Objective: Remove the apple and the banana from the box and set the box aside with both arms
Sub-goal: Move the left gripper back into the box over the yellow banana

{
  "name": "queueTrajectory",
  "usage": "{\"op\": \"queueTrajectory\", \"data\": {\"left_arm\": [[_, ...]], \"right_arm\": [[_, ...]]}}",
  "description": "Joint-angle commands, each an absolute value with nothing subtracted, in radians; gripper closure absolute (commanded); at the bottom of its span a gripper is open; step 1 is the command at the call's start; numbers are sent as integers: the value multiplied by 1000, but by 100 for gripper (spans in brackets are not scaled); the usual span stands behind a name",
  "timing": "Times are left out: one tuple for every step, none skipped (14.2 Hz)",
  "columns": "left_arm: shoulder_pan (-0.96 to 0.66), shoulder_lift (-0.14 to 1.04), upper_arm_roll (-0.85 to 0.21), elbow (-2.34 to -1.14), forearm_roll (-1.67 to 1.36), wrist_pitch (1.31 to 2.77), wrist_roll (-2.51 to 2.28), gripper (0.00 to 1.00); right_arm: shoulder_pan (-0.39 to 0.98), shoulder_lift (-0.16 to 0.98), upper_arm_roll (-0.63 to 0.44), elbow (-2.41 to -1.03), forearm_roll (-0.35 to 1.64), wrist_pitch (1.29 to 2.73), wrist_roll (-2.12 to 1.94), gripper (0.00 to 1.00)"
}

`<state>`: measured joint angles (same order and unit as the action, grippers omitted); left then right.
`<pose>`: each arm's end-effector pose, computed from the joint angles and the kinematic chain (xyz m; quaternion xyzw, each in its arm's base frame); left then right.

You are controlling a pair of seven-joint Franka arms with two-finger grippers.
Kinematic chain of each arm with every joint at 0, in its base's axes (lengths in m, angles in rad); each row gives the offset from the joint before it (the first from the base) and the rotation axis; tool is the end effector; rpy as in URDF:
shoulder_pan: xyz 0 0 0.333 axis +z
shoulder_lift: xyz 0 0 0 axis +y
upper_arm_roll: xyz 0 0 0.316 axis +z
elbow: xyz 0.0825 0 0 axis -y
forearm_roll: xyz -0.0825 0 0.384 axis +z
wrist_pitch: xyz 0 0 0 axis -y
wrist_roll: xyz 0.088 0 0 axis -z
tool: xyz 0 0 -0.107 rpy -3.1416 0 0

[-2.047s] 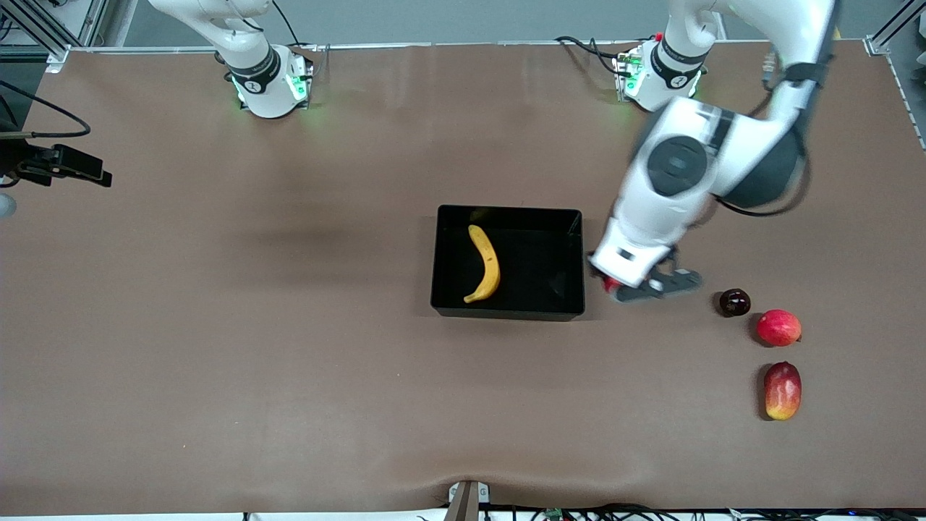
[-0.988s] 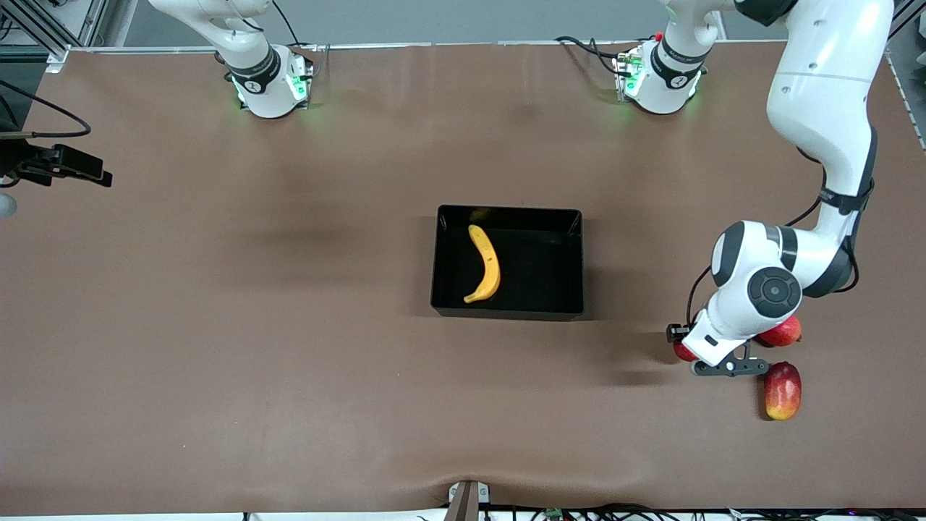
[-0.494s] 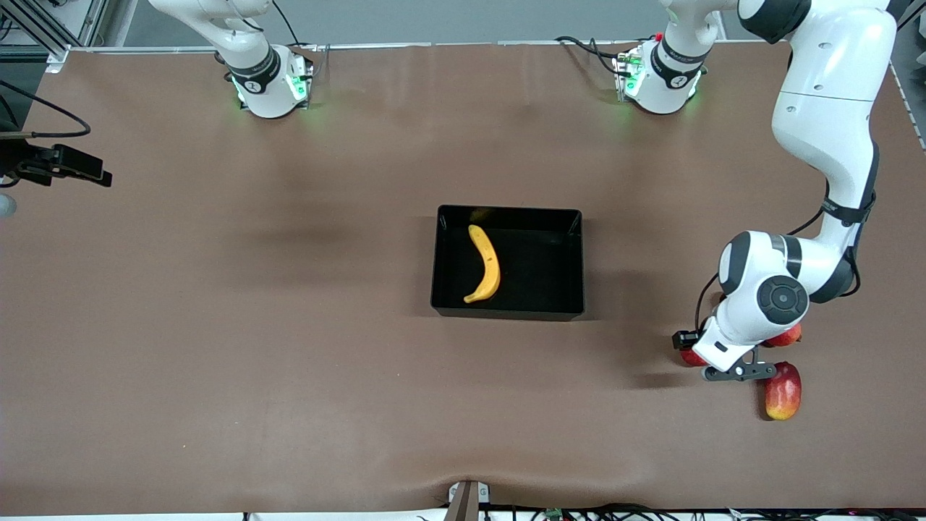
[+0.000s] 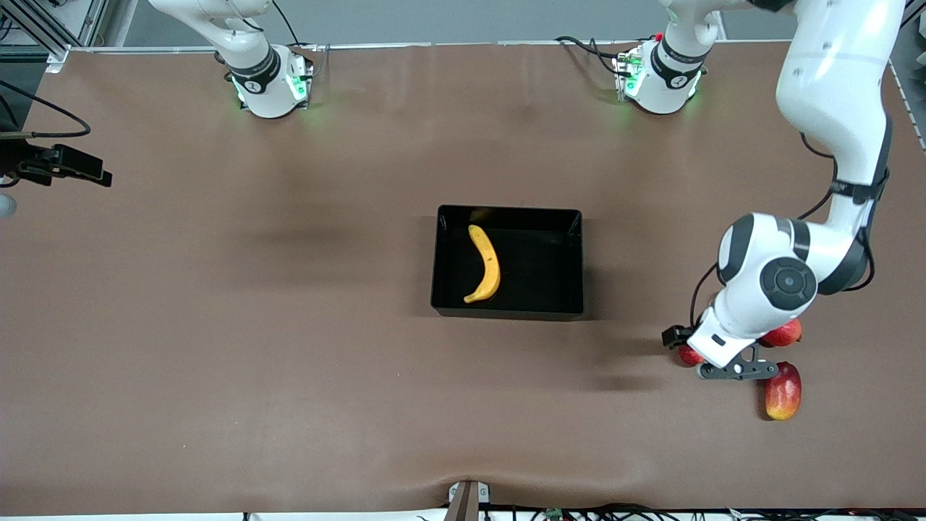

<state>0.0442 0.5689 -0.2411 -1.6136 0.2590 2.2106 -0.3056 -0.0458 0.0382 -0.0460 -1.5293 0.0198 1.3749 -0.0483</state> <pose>0.6855 -0.1054 0.3065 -0.9988 0.0009 -0.0341 0.0341 0.5421 -0.0470 0.6076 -0.9951 0.0207 0.0953 0.0157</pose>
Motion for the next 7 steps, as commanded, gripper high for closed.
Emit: {"op": "queueTrajectory", "data": {"left_arm": [[41,500,-326,-1632,273,2131,-406,0],[40,492,-368,-1631,273,2116,-470,0],[40,489,-414,-1629,276,2102,-533,0],[37,489,-467,-1629,281,2094,-585,0],[22,495,-515,-1631,287,2094,-636,0],[-24,500,-528,-1631,290,2094,-700,0],[-84,509,-526,-1629,301,2094,-754,0]], "right_arm": [[-66,43,-31,-1517,20,1365,-44,0],[-64,43,-32,-1517,20,1365,-44,0],[-66,43,-31,-1517,20,1365,-44,0],[-67,44,-32,-1517,20,1365,-44,0],[-67,44,-32,-1517,20,1365,-44,0],[-67,44,-31,-1517,20,1365,-44,0],[-69,44,-32,-1517,20,1365,-44,0]]}}
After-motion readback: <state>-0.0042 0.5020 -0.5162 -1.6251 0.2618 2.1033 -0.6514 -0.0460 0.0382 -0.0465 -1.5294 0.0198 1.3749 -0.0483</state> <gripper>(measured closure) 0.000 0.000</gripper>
